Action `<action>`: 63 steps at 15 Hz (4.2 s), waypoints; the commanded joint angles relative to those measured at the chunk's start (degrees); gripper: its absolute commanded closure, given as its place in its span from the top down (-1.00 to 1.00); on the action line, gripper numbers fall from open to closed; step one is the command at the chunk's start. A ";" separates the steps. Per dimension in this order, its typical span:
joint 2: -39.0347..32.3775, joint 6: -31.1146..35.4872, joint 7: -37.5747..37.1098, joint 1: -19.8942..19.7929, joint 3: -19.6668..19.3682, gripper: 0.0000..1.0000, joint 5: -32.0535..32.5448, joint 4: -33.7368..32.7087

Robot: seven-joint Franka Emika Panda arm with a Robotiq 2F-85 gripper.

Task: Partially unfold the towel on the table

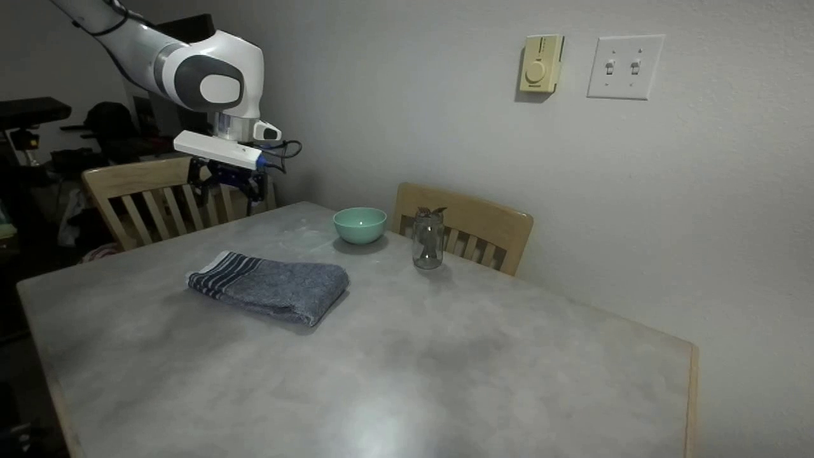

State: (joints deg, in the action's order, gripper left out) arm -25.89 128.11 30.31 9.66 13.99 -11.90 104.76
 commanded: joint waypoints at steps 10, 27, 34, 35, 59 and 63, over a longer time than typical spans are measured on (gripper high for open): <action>-0.48 0.51 -38.23 10.89 -4.75 1.00 15.58 -0.61; -9.41 -0.05 -39.23 11.04 -3.86 1.00 14.11 -4.27; -10.53 -3.87 -39.60 12.13 -5.04 1.00 17.70 -4.24; -10.80 -4.39 -39.15 12.19 -4.96 1.00 18.31 -4.44; -14.37 -4.07 -51.38 14.85 -6.53 0.12 21.47 -7.47; -14.58 -4.41 -58.01 16.21 -7.40 -0.06 21.70 -7.60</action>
State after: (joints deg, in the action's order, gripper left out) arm -40.06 123.58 -24.53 24.26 8.19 10.74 97.47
